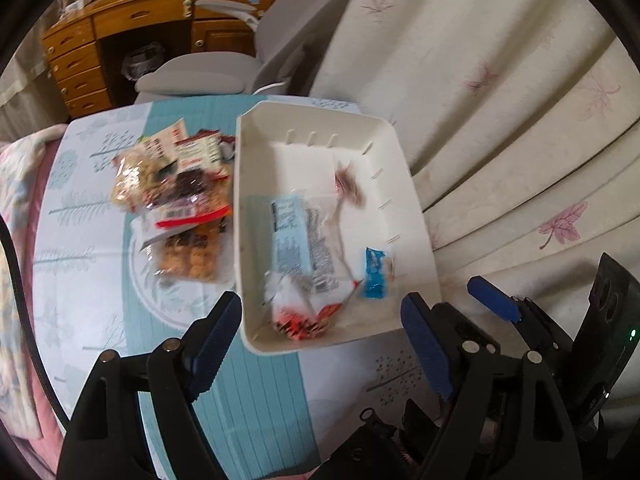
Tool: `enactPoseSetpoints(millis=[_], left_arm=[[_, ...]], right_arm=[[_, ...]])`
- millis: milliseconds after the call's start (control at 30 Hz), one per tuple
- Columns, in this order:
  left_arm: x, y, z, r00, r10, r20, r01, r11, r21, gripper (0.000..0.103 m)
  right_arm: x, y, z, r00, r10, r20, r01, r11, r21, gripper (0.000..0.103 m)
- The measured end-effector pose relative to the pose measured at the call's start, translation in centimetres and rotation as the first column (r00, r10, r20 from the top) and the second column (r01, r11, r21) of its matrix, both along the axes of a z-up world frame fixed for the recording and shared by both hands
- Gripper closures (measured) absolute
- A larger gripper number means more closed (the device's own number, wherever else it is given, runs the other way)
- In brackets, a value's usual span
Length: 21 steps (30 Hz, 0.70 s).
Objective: Organize snacks
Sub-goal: 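Withdraw both tools from the tray back toward the snack pile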
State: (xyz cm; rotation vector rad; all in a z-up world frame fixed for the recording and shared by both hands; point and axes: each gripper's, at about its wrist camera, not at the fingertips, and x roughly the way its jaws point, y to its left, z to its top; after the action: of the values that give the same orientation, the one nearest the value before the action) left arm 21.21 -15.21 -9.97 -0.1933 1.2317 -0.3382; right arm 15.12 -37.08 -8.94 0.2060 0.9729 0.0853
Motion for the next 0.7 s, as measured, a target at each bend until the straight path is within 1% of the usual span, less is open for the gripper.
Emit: enactPoseSetpoints(millis=[233,333,433,567,700], left_arm=[[-2.5,3.9,-0.2,1.000,0.020,-0.008,-0.020,0.999,0.030,0.022],[-3.6,6.1,-0.1,1.000,0.023,-0.011,-0.023,0.999,0.034,0.022],[-4.7,8.6,0.0,1.000,0.029,-0.011,-0.029,0.998,0.055,0.022],[-5.7,11.8,-0.1,0.999,0.037,-0.019,-0.036,0.997,0.064,0.022],[-6.7,15.0,0.2,0.999,0.035,-0.011,-0.034,0.997,0.074,0.022]], right_arm=[[-0.3,2.1,-0.6,0.998,-0.039,-0.049,0.043,0.995,0.087,0.031],[-0.4,3.4,-1.0,0.995,-0.067,-0.073,0.077,0.987,0.143,0.030],[-0.5,4.7,-1.4,0.992,-0.085,-0.095,0.100,0.979,0.177,0.029],[-0.8,6.5,-1.9,0.983,-0.139,-0.122,0.165,0.957,0.237,0.026],[-1.1,8.0,-2.8,0.968,-0.194,-0.162,0.236,0.921,0.308,0.026]])
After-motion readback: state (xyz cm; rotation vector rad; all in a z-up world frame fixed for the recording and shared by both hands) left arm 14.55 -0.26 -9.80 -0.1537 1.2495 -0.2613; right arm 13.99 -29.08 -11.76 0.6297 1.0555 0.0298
